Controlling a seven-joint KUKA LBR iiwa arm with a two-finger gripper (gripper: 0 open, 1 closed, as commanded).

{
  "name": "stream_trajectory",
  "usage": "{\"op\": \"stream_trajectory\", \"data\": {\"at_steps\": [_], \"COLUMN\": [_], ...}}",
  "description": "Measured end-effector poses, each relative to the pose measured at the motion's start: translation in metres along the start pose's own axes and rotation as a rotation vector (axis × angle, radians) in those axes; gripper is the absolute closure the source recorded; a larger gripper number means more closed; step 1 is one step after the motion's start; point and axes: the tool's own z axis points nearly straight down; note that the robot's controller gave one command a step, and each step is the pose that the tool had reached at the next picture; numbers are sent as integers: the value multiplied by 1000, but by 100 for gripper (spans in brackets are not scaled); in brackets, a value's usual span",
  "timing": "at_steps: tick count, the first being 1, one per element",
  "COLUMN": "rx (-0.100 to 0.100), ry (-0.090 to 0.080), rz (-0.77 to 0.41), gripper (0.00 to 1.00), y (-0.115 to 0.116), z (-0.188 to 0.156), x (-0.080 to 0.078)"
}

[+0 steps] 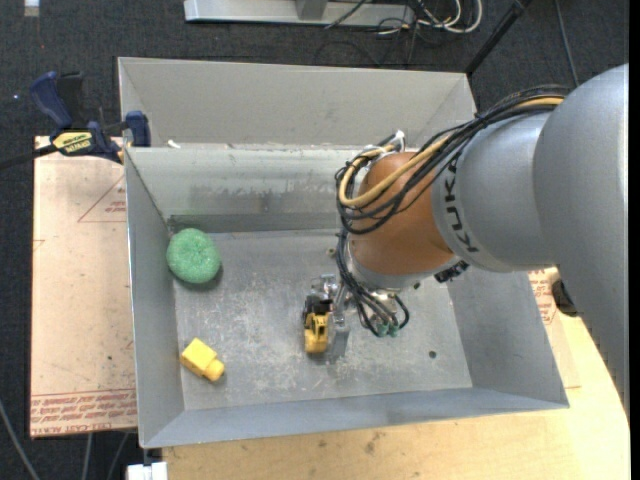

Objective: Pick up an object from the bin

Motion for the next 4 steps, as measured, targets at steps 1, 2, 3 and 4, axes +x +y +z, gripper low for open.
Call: {"op": "stream_trajectory", "data": {"at_steps": [1, 2, 3, 4], "rx": [0, 0, 0, 0], "ry": [0, 0, 0, 0], "rz": [0, 0, 0, 0], "gripper": [0, 100, 100, 100], "y": [0, 0, 0, 0], "z": [0, 0, 0, 0], "x": [0, 0, 0, 0]}}
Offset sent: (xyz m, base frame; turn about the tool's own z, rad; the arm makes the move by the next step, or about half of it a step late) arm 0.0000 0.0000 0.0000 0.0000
